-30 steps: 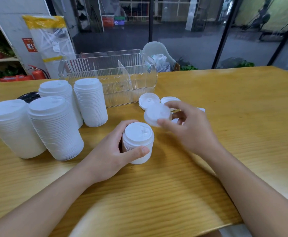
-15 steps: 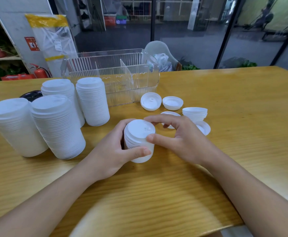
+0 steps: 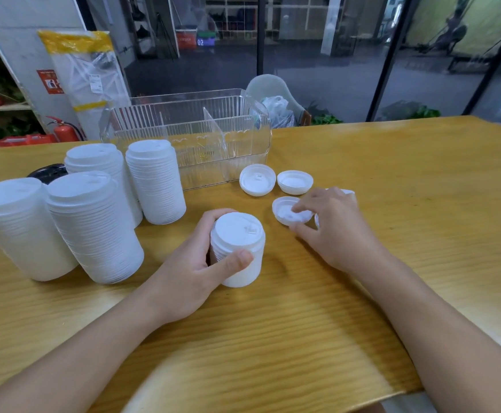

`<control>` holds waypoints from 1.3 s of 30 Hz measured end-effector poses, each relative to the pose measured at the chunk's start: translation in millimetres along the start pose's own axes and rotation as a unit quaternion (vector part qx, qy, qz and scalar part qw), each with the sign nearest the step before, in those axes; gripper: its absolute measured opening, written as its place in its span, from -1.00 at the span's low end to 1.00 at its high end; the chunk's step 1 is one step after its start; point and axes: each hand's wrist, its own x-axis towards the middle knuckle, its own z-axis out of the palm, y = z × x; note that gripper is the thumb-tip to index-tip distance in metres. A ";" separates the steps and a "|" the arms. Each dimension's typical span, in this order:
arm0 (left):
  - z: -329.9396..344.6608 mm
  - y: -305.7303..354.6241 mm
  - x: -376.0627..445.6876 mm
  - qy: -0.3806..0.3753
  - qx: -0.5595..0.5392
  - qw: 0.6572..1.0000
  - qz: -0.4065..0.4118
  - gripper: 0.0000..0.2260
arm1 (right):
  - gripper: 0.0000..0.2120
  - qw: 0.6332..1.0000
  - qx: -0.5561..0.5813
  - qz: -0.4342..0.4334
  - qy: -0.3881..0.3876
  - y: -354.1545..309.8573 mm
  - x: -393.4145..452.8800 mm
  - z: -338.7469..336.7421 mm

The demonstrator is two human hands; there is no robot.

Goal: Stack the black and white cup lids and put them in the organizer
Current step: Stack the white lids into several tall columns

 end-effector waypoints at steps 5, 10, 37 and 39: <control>-0.3 -0.8 -1.0 -0.014 -0.004 1.000 -0.006 -0.39 | -0.91 0.999 -0.045 -0.022 -0.015 -10.4 -0.1 6.0; -1.6 2.3 -0.4 -0.002 -0.016 1.000 -0.004 -0.38 | -0.92 0.987 0.162 0.016 0.003 -18.8 -5.5 -3.2; 3.2 -0.1 5.0 0.018 -0.065 0.998 -0.002 -0.31 | -0.59 0.895 0.445 0.043 -0.010 -32.1 -6.9 -20.3; 6.7 1.5 5.7 0.042 -0.050 0.998 -0.004 -0.33 | -0.66 0.883 0.467 0.021 -0.042 -42.1 -11.1 -21.4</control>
